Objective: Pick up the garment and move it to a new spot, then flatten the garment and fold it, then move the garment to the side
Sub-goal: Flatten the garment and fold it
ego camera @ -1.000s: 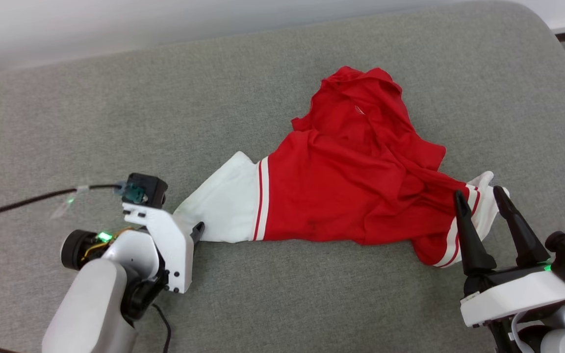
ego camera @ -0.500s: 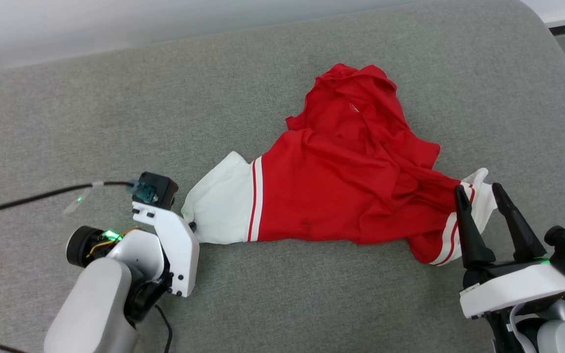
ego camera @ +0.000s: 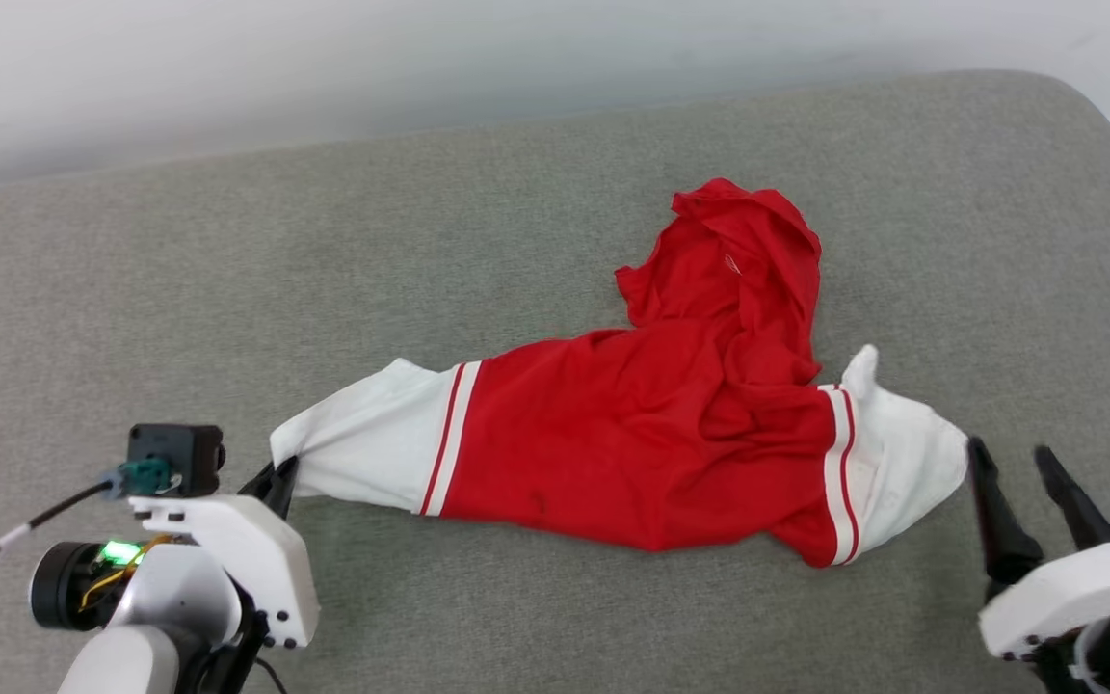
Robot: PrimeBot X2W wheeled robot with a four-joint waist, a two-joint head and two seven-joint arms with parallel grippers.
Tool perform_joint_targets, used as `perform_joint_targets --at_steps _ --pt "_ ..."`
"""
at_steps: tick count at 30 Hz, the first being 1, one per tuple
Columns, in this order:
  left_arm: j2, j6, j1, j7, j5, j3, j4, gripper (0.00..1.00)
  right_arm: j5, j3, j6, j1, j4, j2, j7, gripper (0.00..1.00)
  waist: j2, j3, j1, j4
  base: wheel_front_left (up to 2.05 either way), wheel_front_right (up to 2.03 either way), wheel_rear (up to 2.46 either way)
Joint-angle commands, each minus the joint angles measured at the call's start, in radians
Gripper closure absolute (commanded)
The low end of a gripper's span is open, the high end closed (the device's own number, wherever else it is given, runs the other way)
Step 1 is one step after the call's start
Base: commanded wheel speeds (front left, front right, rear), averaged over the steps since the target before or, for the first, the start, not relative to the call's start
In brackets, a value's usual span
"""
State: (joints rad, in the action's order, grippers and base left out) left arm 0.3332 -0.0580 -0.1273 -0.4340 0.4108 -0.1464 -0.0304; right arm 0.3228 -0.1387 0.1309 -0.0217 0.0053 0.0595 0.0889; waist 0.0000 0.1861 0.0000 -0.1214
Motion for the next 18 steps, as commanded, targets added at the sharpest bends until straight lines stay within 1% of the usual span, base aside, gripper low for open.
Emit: perform_joint_targets --at_steps 1,4,7,12,18 --pt "0.010 -0.013 0.029 0.007 0.000 0.010 -0.039 1.00 0.023 -0.026 0.000 0.002 0.029 0.029 0.037 0.00 0.0000 -0.010 0.0000 0.017 0.00 0.00 0.00" --pt "0.010 -0.013 0.058 0.005 -0.002 0.002 -0.104 1.00 0.058 -0.060 0.000 -0.015 0.104 0.066 0.159 0.00 0.0000 -0.010 0.0000 0.034 0.00 0.00 0.00" --pt "0.003 -0.014 0.064 0.003 -0.007 -0.013 -0.145 1.00 0.090 -0.057 0.000 -0.055 0.178 0.120 0.281 0.00 0.0000 -0.005 0.0000 0.048 0.00 0.00 0.00" --pt "-0.007 -0.018 0.040 0.004 -0.013 -0.032 -0.178 1.00 0.135 0.002 0.000 -0.137 0.264 0.187 0.396 0.00 0.0000 0.027 0.0000 0.070 0.00 0.00 0.00" --pt "-0.017 -0.007 0.013 0.013 -0.015 -0.051 -0.189 1.00 0.172 0.098 0.000 -0.241 0.370 0.225 0.518 0.00 0.0000 0.079 0.0000 0.089 0.00 0.00 0.00"
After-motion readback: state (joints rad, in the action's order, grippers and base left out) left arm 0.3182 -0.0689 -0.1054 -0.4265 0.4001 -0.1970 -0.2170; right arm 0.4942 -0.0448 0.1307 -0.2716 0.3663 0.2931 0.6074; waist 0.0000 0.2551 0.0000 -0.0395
